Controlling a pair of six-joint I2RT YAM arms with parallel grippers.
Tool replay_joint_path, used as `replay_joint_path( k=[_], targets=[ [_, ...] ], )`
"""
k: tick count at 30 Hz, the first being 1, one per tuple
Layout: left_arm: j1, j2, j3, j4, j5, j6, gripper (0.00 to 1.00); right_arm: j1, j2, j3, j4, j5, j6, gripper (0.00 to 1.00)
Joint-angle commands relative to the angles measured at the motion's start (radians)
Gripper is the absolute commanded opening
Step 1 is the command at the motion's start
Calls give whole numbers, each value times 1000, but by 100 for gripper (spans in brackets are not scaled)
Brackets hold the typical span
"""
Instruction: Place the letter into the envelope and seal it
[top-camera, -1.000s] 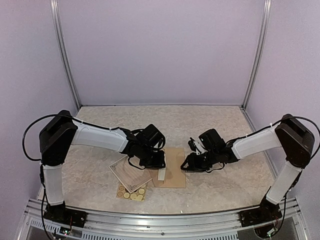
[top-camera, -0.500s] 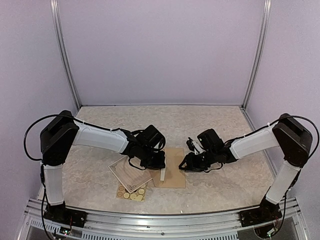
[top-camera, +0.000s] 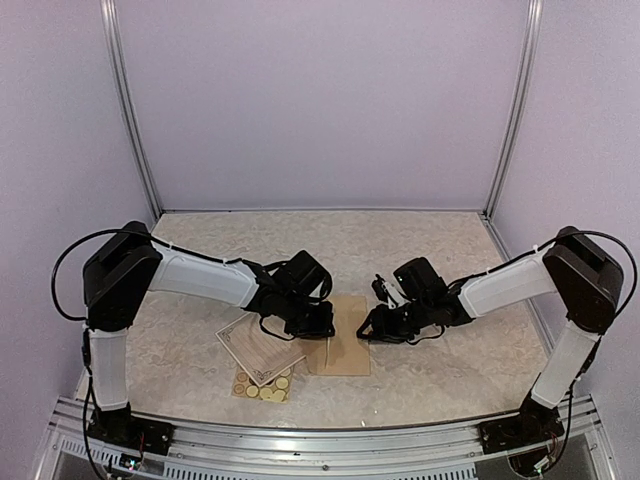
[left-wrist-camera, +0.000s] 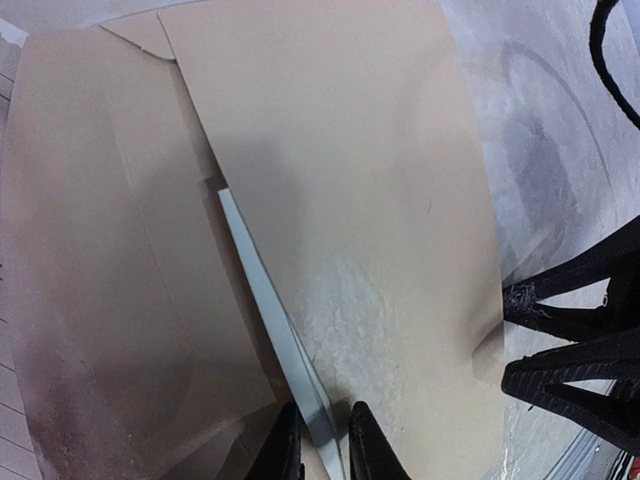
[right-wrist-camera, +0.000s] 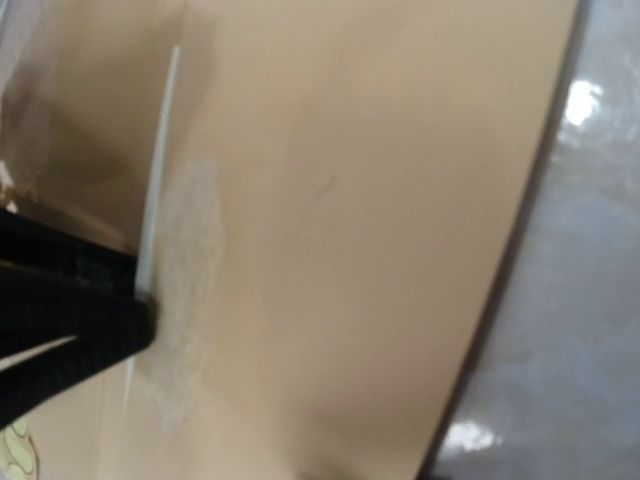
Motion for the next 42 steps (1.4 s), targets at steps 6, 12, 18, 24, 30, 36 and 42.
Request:
replay_joint_path(
  k=[6, 12, 18, 24, 30, 36, 42],
  targets=[
    [-10, 64, -1, 80, 77, -16, 15, 20, -9, -10, -36, 60, 16, 36],
    [-20, 110, 55, 111, 111, -10, 15, 20, -80, -31, -82, 169, 32, 36],
    [-41, 170, 131, 135, 159, 4, 15, 17, -160, -63, -146, 271, 67, 36],
    [-71, 194, 183, 178, 169, 39, 15, 5, -280, -105, -183, 350, 89, 38],
    [-76, 34, 117, 199, 24, 89, 32, 0, -378, -96, -202, 376, 13, 45],
    [-45, -235, -61, 175, -92, 91, 66, -1, -387, -29, -198, 360, -112, 57],
    [55, -373, -261, 145, -85, 24, 71, -21, -277, 82, -180, 229, -213, 60]
  ],
)
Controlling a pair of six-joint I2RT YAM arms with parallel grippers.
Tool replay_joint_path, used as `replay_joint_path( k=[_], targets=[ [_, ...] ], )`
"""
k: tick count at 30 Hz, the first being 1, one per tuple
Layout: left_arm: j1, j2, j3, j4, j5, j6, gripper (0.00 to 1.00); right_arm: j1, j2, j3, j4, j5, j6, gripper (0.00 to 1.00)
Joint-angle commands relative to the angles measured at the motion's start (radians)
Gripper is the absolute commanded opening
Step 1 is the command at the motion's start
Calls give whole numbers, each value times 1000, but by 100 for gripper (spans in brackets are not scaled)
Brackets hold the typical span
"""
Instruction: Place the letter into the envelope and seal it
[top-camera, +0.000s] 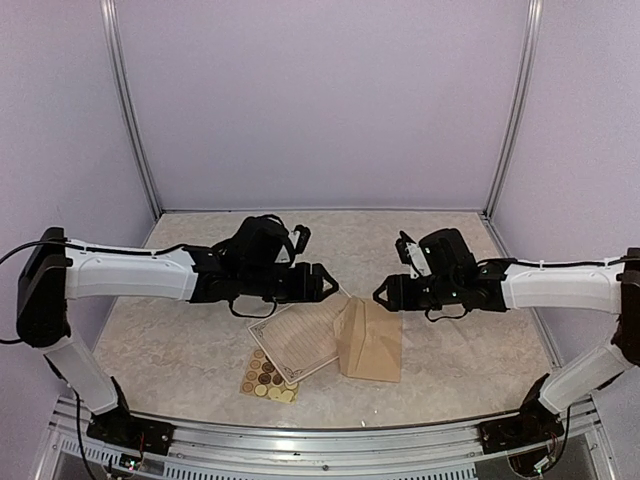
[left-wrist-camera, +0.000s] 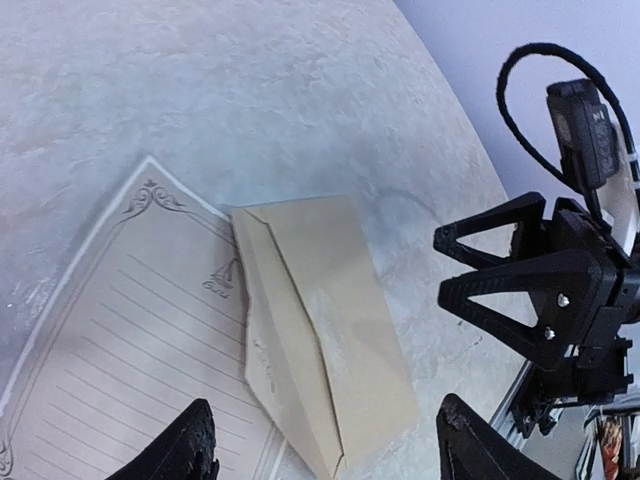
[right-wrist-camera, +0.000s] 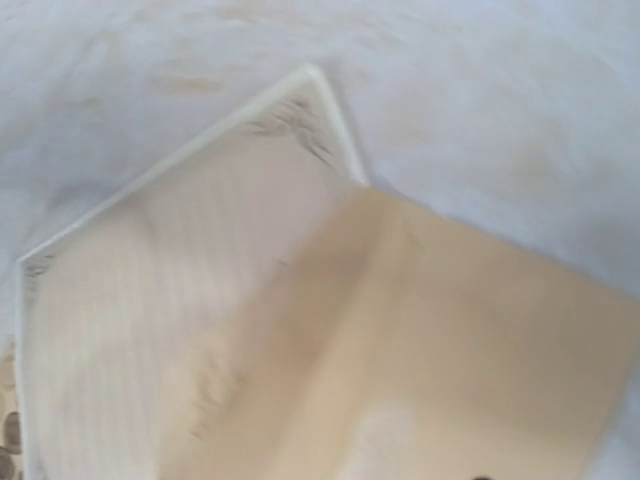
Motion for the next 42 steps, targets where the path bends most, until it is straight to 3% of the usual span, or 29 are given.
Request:
replay_joint_path(
  k=[1, 15, 29, 42],
  targets=[
    [72, -36, -131, -44, -27, -54, 70, -23, 96, 100, 15, -99, -112, 61],
    [164, -38, -282, 23, 66, -107, 64, -144, 472, 452, -42, -395, -290, 63],
    [243, 64, -316, 85, 149, -83, 63, -206, 749, 743, -152, -496, -346, 62],
    [290, 125, -307, 84, 179, -53, 62, -235, 890, 859, -185, -583, -348, 60]
  ],
)
